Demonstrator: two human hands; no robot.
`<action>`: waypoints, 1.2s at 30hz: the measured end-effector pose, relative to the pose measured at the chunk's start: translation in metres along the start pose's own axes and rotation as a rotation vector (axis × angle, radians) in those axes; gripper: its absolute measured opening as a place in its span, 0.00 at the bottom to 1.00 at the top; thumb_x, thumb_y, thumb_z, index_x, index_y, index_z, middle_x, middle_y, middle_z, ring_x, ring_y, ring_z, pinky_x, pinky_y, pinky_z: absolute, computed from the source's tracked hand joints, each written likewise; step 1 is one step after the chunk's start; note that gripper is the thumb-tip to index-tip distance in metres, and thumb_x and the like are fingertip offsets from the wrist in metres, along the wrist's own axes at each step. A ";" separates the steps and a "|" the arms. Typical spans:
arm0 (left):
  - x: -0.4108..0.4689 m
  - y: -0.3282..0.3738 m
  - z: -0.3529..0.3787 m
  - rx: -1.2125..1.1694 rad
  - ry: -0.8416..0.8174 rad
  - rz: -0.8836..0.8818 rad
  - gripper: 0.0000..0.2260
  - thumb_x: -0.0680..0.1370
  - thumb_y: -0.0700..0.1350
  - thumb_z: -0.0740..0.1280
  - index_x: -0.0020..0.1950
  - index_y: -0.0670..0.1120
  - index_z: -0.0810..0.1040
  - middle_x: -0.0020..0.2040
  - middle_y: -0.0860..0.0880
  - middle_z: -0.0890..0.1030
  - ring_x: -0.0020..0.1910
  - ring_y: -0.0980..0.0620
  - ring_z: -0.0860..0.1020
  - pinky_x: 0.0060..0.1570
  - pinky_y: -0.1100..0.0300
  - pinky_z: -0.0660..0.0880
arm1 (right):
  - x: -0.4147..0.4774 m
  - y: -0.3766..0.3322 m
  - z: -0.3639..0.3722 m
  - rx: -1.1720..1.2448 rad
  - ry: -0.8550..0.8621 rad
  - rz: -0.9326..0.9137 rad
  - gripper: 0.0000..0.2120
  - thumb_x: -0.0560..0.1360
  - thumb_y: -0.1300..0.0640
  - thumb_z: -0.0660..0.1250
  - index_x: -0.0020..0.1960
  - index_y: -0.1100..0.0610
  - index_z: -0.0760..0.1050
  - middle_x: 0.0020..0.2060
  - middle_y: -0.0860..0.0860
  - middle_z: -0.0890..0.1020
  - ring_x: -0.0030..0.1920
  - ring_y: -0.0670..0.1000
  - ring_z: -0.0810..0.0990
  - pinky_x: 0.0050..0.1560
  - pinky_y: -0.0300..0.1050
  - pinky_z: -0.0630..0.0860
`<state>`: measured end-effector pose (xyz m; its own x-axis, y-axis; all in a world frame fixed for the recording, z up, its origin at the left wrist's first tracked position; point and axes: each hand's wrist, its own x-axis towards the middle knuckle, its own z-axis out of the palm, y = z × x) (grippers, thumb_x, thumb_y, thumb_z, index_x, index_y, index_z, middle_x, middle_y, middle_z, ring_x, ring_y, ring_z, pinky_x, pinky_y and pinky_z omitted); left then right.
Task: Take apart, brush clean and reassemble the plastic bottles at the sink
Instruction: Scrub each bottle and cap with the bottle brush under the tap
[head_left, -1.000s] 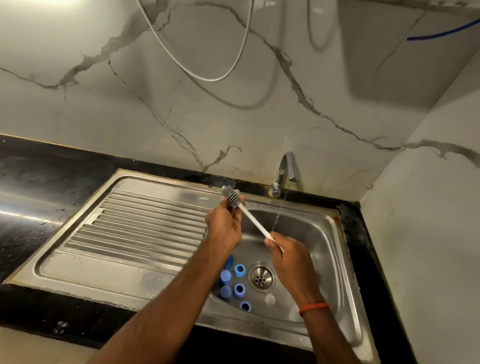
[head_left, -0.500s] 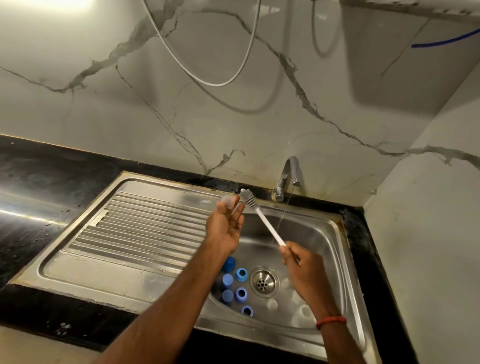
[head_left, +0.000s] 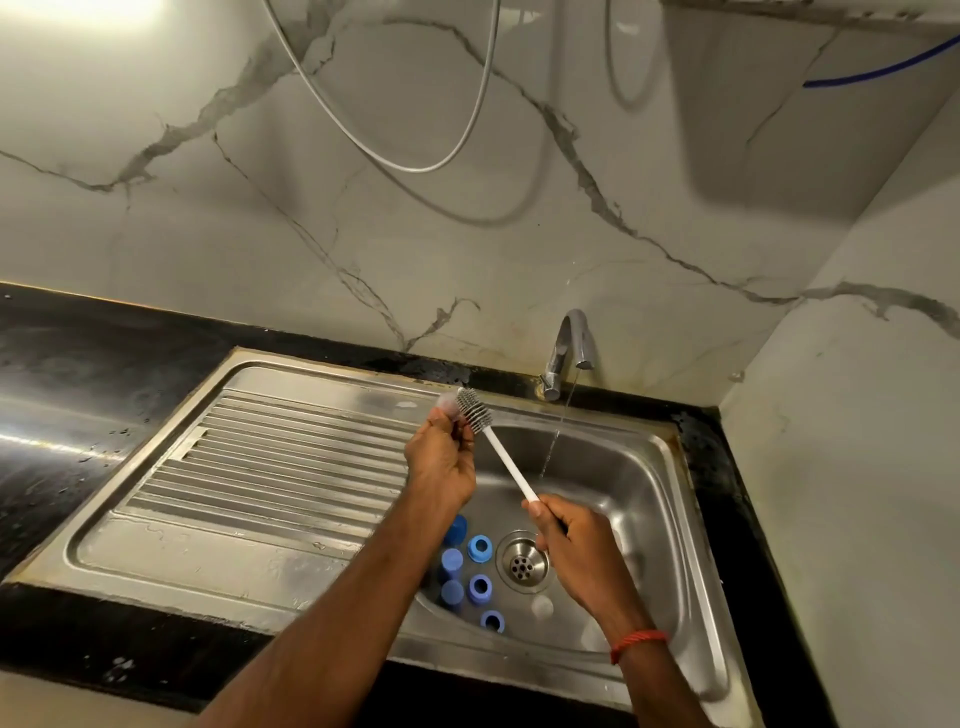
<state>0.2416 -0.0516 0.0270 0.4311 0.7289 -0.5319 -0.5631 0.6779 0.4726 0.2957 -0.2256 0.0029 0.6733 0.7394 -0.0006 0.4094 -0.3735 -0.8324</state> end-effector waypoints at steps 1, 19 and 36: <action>0.000 -0.002 -0.002 0.018 -0.012 0.002 0.07 0.76 0.39 0.73 0.53 0.40 0.81 0.43 0.45 0.85 0.43 0.52 0.83 0.50 0.59 0.82 | -0.001 0.001 0.000 -0.005 0.013 -0.006 0.13 0.82 0.52 0.63 0.45 0.58 0.80 0.31 0.55 0.79 0.29 0.45 0.73 0.36 0.50 0.76; -0.002 -0.019 0.010 0.046 -0.091 -0.029 0.04 0.79 0.42 0.69 0.51 0.42 0.81 0.40 0.47 0.83 0.39 0.55 0.80 0.48 0.62 0.78 | 0.014 0.002 -0.014 -0.148 0.091 -0.070 0.12 0.83 0.51 0.61 0.44 0.53 0.78 0.30 0.54 0.78 0.28 0.45 0.72 0.34 0.49 0.74; -0.006 -0.010 0.003 0.208 -0.189 -0.036 0.06 0.82 0.51 0.64 0.55 0.51 0.79 0.44 0.51 0.86 0.45 0.52 0.80 0.43 0.56 0.72 | 0.008 0.011 -0.016 -0.131 0.133 -0.103 0.13 0.82 0.51 0.61 0.46 0.56 0.80 0.29 0.52 0.77 0.32 0.51 0.77 0.36 0.51 0.77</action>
<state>0.2466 -0.0626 0.0282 0.5828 0.6957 -0.4199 -0.3969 0.6946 0.6000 0.3158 -0.2329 0.0027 0.6955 0.7001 0.1617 0.5511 -0.3754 -0.7452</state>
